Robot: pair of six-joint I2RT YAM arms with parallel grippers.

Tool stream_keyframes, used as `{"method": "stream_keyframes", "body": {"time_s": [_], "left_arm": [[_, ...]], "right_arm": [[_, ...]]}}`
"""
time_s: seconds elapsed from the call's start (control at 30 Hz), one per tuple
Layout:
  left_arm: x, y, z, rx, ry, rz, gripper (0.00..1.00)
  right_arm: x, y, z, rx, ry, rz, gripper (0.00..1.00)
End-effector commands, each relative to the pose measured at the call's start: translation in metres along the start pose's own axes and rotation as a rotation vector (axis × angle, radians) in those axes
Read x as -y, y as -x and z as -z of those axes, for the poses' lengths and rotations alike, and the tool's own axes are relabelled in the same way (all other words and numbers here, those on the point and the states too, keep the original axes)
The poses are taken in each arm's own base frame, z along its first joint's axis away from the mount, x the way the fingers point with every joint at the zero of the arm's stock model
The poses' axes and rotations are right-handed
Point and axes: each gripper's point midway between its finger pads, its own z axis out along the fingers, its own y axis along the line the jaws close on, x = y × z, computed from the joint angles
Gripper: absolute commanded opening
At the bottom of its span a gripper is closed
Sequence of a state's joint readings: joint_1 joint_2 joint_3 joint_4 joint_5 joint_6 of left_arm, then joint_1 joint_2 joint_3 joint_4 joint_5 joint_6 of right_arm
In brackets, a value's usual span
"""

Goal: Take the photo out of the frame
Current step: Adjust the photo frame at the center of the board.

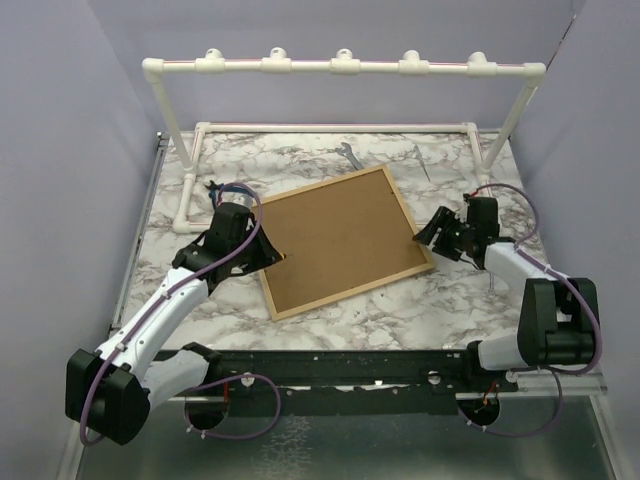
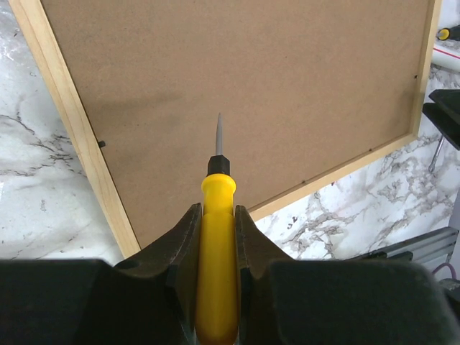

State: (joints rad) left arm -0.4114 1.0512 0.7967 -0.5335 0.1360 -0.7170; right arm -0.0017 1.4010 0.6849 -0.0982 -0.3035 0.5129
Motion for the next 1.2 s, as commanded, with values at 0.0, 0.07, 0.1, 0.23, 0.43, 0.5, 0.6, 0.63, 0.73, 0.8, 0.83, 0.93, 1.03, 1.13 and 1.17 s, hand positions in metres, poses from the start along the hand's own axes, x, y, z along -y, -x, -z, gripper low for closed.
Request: {"method": "stream_keyframes", "body": {"time_s": [0.0,0.07,0.1,0.23,0.43,0.5,0.6,0.63,0.73,0.8,0.83,0.93,1.03,1.13,1.17], "left_arm": [[0.010,0.006,0.008,0.015,-0.042,-0.017,0.00],[0.010,0.007,0.007,0.012,-0.041,-0.014,0.00],[0.010,0.007,0.007,0.012,-0.041,-0.014,0.00],[0.011,0.012,0.005,0.020,-0.034,-0.019,0.00],[0.021,0.018,0.008,0.026,-0.059,-0.022,0.00],[0.024,0.023,0.012,0.040,-0.064,-0.024,0.00],[0.019,0.040,0.021,0.095,0.010,-0.041,0.00],[0.017,0.047,0.025,0.115,0.034,-0.047,0.00],[0.019,0.065,0.035,0.171,0.067,-0.058,0.00],[0.019,0.074,0.039,0.196,0.088,-0.065,0.00],[0.018,0.078,0.042,0.207,0.104,-0.069,0.00],[0.011,0.091,0.050,0.246,0.167,-0.075,0.00],[0.005,0.099,0.058,0.274,0.209,-0.080,0.00],[0.000,0.102,0.062,0.285,0.228,-0.080,0.00],[-0.001,0.101,0.062,0.285,0.230,-0.078,0.00]], "right_arm": [[-0.015,-0.016,-0.002,-0.044,0.121,-0.010,0.69],[-0.022,-0.030,0.001,-0.074,0.181,-0.050,0.68],[-0.025,-0.036,0.002,-0.087,0.208,-0.069,0.68],[-0.035,-0.063,0.010,-0.133,0.260,-0.091,0.68],[-0.025,-0.042,0.031,-0.036,0.092,0.072,0.77],[-0.032,-0.023,0.045,0.041,0.039,0.177,0.78],[-0.058,-0.016,0.057,0.059,0.046,0.294,0.72],[-0.071,-0.021,0.058,0.046,0.071,0.331,0.70],[-0.115,-0.054,0.057,0.012,0.212,0.408,0.52],[-0.144,-0.086,0.055,-0.017,0.308,0.463,0.37],[-0.156,-0.103,0.054,-0.033,0.336,0.498,0.29],[-0.190,-0.149,0.054,-0.053,0.409,0.624,0.12],[-0.219,-0.196,0.060,-0.081,0.535,0.736,0.01],[-0.233,-0.237,0.061,-0.119,0.616,0.817,0.01],[-0.236,-0.248,0.060,-0.127,0.631,0.842,0.01]]}}
